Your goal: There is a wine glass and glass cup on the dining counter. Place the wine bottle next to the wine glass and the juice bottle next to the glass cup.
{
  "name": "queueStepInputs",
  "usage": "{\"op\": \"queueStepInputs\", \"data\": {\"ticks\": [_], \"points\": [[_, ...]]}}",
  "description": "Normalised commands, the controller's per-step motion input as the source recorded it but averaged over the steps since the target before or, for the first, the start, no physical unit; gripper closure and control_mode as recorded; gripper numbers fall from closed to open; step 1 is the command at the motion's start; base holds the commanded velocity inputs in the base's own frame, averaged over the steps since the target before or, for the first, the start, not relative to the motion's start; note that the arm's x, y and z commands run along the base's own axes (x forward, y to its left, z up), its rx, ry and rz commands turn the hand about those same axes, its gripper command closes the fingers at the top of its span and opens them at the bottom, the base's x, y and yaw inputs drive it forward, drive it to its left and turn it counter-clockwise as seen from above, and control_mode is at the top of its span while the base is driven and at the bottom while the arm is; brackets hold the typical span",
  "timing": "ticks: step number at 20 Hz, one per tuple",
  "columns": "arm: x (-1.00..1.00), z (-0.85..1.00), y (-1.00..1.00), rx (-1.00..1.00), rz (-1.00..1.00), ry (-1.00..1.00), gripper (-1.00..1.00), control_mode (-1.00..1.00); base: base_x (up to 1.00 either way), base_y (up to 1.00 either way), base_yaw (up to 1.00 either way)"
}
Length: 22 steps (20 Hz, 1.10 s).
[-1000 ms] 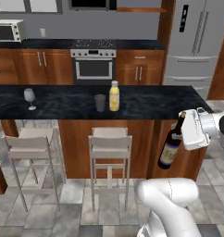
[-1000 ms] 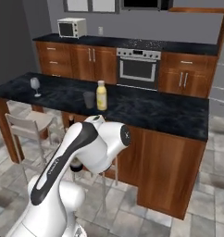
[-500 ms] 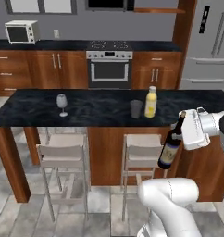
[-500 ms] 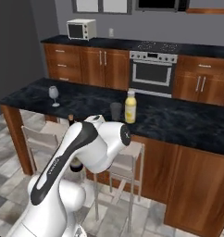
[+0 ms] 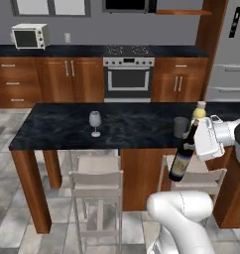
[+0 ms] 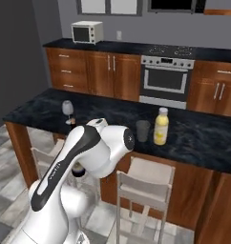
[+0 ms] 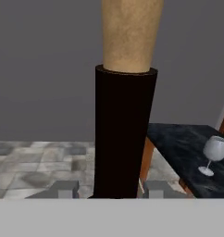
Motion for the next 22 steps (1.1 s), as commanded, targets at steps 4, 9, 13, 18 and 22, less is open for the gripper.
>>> {"op": "queueStepInputs", "data": {"ticks": [4,9,13,18,22], "points": [[0.0,0.0,0.0,0.0,0.0,0.0,1.0,1.0,0.64,0.58,-0.09],[0.0,0.0,0.0,0.0,0.0,0.0,1.0,1.0,0.57,0.59,-0.15],[0.0,0.0,0.0,0.0,0.0,0.0,1.0,1.0,0.46,0.64,-0.15],[0.0,0.0,0.0,0.0,0.0,0.0,1.0,1.0,0.38,0.62,-0.13],[0.0,0.0,0.0,0.0,0.0,0.0,1.0,1.0,0.57,0.44,-0.14]]}}
